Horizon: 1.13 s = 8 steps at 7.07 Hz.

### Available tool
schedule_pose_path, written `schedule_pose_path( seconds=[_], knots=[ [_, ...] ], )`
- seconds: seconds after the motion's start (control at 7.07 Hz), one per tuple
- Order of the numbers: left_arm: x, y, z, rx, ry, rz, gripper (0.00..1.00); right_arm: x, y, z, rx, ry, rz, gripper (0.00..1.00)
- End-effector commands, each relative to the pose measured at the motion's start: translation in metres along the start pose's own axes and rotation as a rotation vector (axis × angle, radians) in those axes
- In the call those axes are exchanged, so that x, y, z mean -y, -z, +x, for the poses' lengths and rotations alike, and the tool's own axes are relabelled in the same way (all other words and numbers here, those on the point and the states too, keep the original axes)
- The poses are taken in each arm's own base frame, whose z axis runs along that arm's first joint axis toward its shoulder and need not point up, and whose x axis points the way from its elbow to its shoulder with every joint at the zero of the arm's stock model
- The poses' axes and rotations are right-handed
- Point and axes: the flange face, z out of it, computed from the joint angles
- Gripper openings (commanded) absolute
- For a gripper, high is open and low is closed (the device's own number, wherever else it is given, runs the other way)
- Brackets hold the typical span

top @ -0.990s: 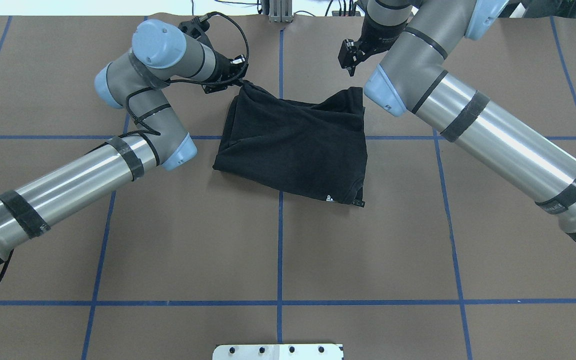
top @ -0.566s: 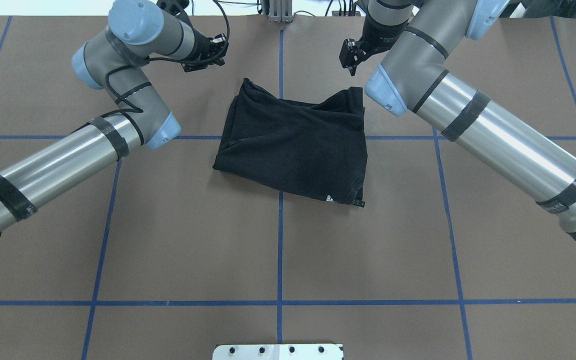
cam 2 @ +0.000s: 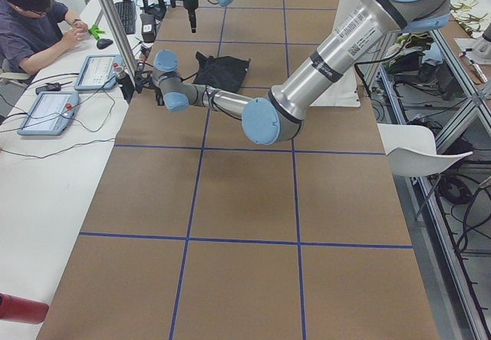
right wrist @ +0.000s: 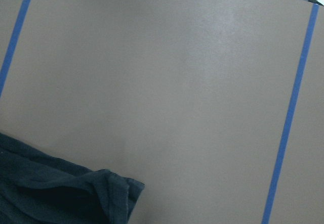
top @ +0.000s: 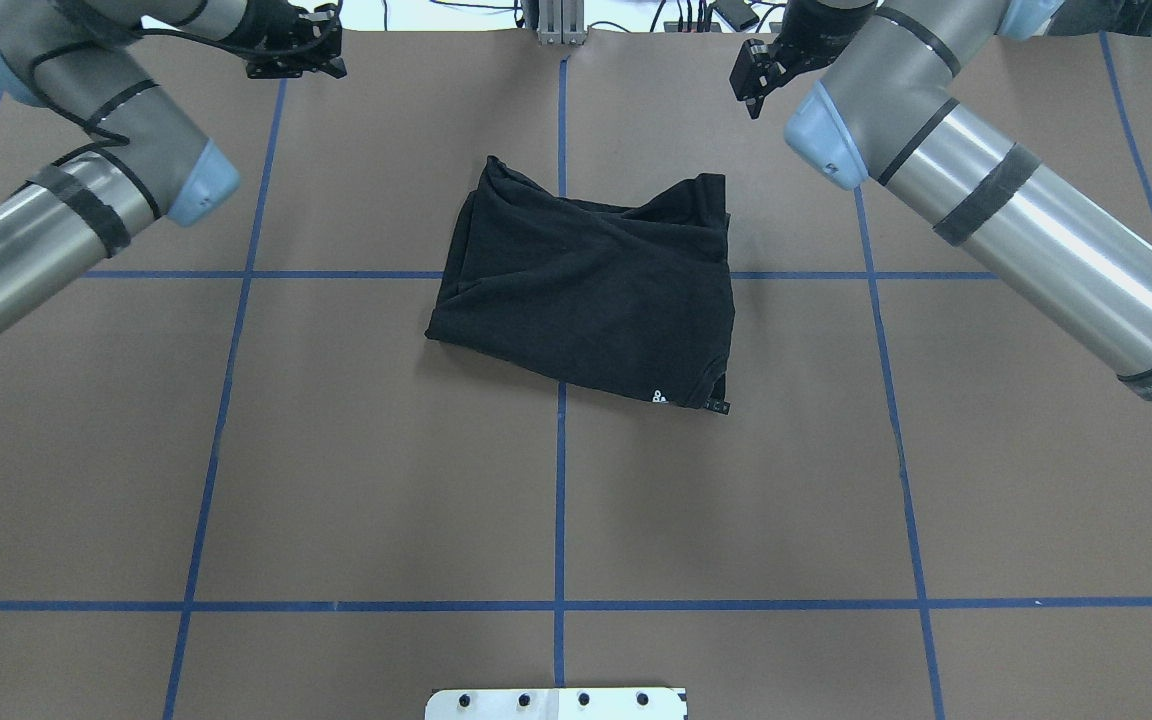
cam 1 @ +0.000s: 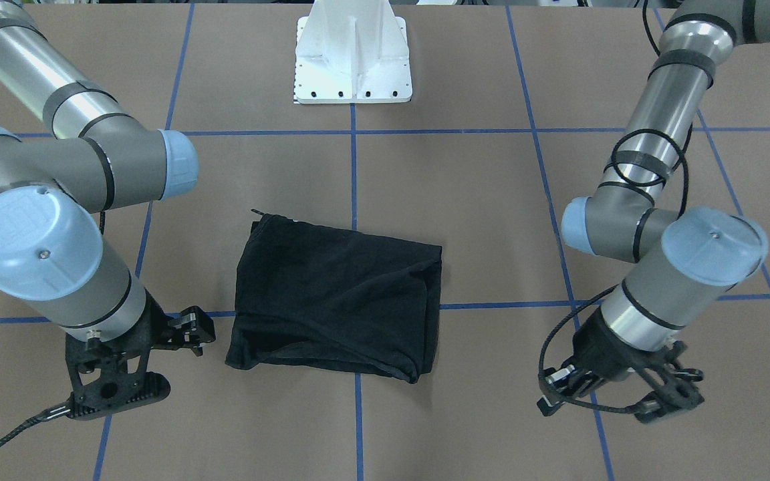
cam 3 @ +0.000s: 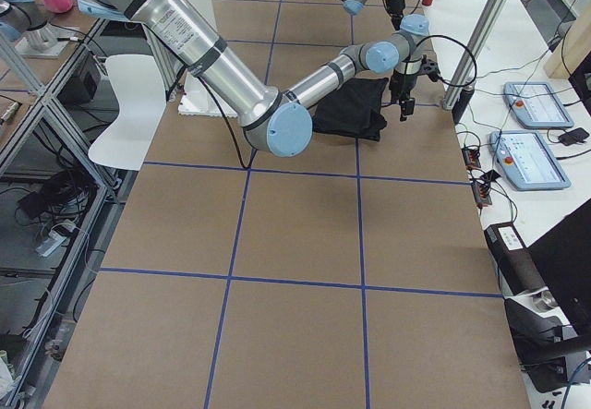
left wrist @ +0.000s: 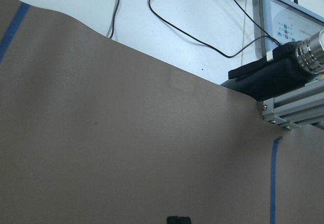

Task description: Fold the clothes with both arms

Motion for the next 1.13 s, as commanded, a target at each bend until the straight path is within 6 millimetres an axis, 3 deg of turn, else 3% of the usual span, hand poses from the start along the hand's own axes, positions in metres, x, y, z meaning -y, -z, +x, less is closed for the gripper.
schedule_pose_path(
  seconds=[0.0, 0.14, 0.42, 0.71, 0.85, 0.99],
  knots=[
    [0.011, 0.047, -0.056, -0.002, -0.014, 0.031, 0.99, -0.004, 0.006, 0.066, 0.017, -0.001, -0.019, 1.00],
    [0.005, 0.067, -0.080, -0.004, -0.038, 0.045, 1.00, -0.021, 0.005, 0.106, 0.011, 0.008, -0.019, 1.00],
    [-0.015, 0.127, -0.181, 0.065, -0.323, 0.096, 1.00, -0.051, -0.008, 0.177, -0.017, 0.080, -0.040, 1.00],
    [-0.005, 0.165, -0.256, 0.173, -0.479, 0.142, 1.00, -0.103, -0.005, 0.262, -0.044, 0.122, -0.041, 1.00],
    [-0.008, 0.173, -0.285, 0.233, -0.481, 0.180, 1.00, -0.133, -0.004, 0.298, -0.058, 0.104, -0.042, 1.00],
    [-0.011, 0.178, -0.288, 0.246, -0.480, 0.200, 1.00, -0.150, 0.004, 0.319, -0.068, 0.075, -0.030, 1.00]
  ],
)
